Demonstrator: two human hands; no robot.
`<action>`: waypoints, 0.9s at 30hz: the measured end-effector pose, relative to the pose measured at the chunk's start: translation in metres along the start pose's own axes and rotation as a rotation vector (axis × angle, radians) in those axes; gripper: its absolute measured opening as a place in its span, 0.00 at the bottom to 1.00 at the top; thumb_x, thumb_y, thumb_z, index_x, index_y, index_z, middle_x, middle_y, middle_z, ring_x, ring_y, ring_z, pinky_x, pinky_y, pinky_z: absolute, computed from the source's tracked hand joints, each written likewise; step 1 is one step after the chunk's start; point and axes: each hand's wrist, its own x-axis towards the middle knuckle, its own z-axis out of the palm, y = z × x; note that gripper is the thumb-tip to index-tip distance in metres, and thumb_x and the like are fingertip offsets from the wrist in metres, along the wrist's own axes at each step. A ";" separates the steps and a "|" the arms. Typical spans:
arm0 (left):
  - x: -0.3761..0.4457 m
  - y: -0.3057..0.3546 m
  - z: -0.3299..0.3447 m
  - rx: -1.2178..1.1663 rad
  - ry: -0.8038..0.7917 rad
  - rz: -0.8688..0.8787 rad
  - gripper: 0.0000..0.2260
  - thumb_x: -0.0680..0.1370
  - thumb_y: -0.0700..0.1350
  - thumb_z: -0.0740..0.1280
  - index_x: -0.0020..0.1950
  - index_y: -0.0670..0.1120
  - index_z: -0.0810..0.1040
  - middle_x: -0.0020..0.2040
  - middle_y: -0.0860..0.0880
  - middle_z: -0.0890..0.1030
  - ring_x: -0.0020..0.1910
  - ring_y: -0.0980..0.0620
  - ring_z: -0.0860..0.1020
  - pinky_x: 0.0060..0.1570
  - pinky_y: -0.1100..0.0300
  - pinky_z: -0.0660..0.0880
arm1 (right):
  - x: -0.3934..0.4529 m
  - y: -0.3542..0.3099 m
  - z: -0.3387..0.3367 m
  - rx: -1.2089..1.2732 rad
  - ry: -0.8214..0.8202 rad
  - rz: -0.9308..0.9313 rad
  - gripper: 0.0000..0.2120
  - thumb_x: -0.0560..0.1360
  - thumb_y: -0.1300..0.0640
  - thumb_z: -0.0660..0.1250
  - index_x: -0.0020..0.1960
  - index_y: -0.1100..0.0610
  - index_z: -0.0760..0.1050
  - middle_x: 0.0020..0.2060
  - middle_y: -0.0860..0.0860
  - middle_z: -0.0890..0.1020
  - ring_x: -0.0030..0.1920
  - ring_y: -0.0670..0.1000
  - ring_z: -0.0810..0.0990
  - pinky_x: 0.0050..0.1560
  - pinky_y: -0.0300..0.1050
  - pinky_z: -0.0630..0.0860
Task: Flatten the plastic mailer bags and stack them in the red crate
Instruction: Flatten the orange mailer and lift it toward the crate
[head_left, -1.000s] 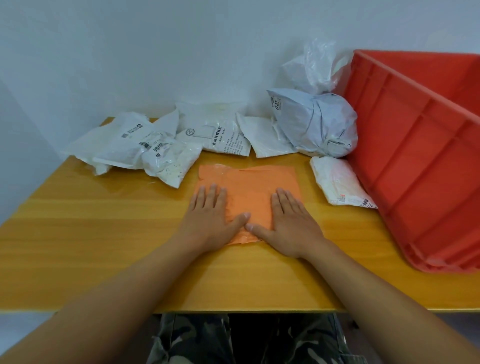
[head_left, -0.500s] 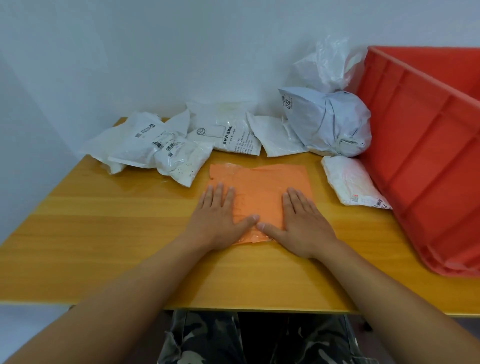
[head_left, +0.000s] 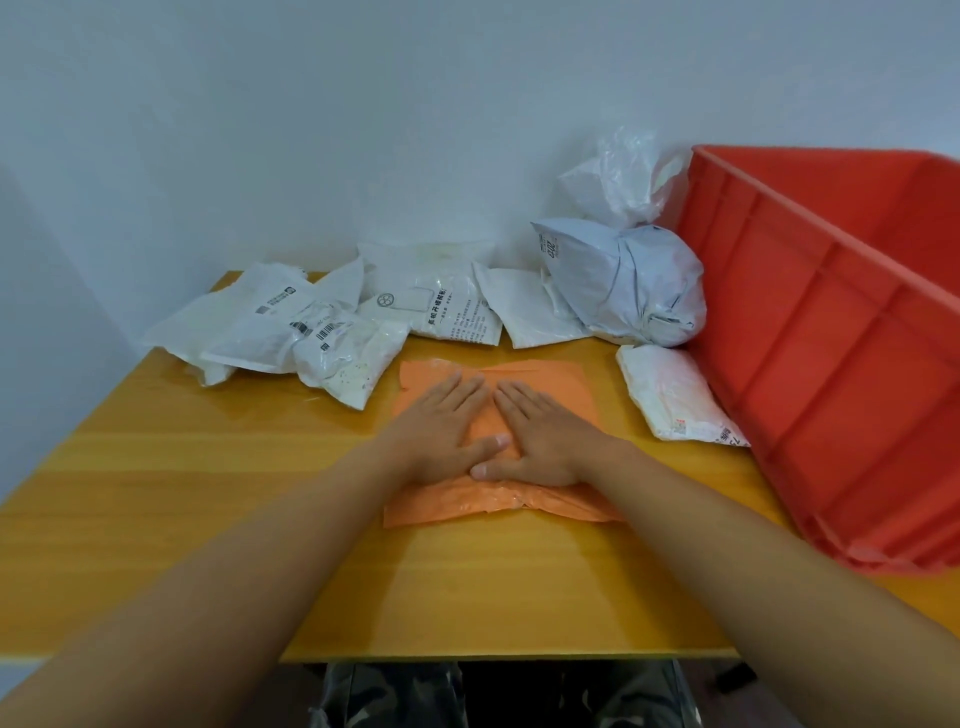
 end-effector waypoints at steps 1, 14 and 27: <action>0.002 -0.001 0.003 0.001 -0.017 -0.003 0.38 0.79 0.69 0.49 0.81 0.49 0.44 0.82 0.51 0.44 0.79 0.53 0.38 0.78 0.50 0.42 | 0.003 0.002 0.002 -0.003 0.001 0.001 0.55 0.70 0.22 0.53 0.81 0.56 0.36 0.80 0.50 0.37 0.79 0.48 0.35 0.79 0.51 0.40; 0.005 -0.007 0.015 0.035 0.015 -0.054 0.39 0.77 0.71 0.47 0.81 0.51 0.45 0.81 0.54 0.43 0.79 0.53 0.37 0.77 0.47 0.37 | 0.002 0.009 0.014 0.010 0.053 0.080 0.61 0.61 0.16 0.42 0.81 0.55 0.36 0.80 0.51 0.37 0.79 0.48 0.36 0.79 0.52 0.39; 0.007 -0.008 0.015 0.033 0.003 -0.052 0.41 0.74 0.73 0.45 0.81 0.52 0.45 0.81 0.53 0.43 0.79 0.52 0.39 0.77 0.48 0.39 | -0.004 0.012 0.013 0.012 0.028 0.135 0.59 0.64 0.17 0.43 0.81 0.56 0.35 0.80 0.52 0.36 0.79 0.49 0.35 0.78 0.51 0.38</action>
